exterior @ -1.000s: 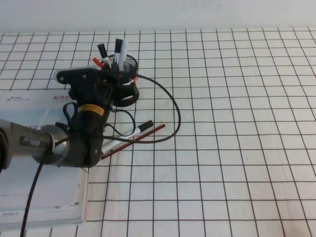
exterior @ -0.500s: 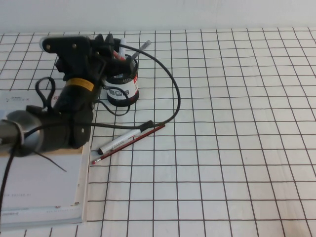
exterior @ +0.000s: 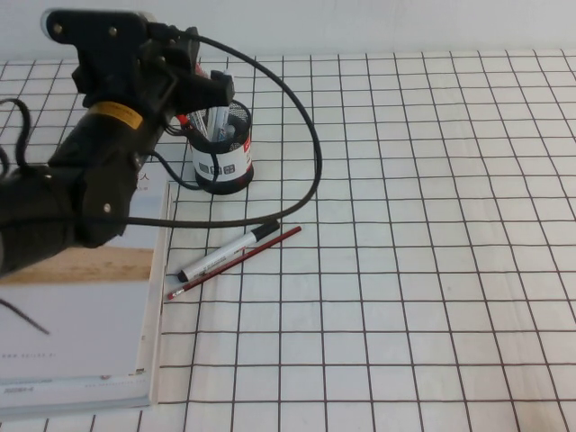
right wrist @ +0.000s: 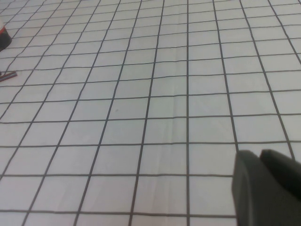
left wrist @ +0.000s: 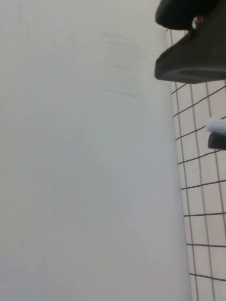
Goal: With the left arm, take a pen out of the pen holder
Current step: 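Take a marker out of the pen holder and lay it on the table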
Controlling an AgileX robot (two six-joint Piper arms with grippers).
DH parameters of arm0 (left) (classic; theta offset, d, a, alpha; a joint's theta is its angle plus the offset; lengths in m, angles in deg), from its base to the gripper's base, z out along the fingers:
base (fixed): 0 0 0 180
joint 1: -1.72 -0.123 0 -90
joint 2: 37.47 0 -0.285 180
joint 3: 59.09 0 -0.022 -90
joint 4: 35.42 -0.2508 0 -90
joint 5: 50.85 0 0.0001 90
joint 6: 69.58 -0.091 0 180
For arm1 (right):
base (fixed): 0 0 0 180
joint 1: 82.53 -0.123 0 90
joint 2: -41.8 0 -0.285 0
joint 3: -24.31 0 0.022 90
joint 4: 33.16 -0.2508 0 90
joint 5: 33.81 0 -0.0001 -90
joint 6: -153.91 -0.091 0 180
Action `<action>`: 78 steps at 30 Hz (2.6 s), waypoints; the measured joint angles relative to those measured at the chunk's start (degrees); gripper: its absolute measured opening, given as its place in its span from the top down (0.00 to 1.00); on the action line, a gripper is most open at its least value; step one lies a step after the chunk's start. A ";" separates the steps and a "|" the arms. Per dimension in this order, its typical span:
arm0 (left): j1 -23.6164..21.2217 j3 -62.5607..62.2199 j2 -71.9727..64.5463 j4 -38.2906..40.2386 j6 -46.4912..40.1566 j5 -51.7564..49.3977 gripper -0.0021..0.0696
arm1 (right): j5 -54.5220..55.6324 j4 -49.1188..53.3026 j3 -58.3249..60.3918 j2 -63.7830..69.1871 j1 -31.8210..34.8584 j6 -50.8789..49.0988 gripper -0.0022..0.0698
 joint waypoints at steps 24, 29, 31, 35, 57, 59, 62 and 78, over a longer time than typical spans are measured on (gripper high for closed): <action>0.00 -34.98 1.63 -6.45 -4.73 -92.44 0.82 | 0.00 0.00 0.00 0.00 0.00 0.00 0.99; 0.00 -38.63 -3.39 -6.69 -7.25 -102.22 0.82 | 0.00 0.00 0.00 0.00 0.00 0.00 0.99; 0.00 -39.31 -5.74 -7.05 -7.71 -103.38 0.82 | 0.00 0.00 0.00 0.00 0.00 0.00 0.99; 1.68 -40.42 -9.72 -10.91 -9.25 -103.94 0.82 | 0.00 0.00 0.00 0.00 0.00 0.00 0.99; 5.85 -52.06 -27.46 -18.55 -16.29 -103.95 0.82 | 0.00 0.00 0.00 0.00 0.00 0.00 0.99; 5.85 -52.06 -28.03 -18.55 -16.29 -103.83 0.82 | 0.00 0.00 0.00 0.00 0.00 0.00 0.99; 5.85 -52.14 -28.97 -18.55 -16.29 -102.71 0.82 | 0.00 0.00 0.00 0.00 0.00 0.00 0.99; 5.73 -52.14 -33.97 -16.34 -14.05 -94.63 0.83 | 0.00 0.00 0.00 0.00 0.00 0.00 0.99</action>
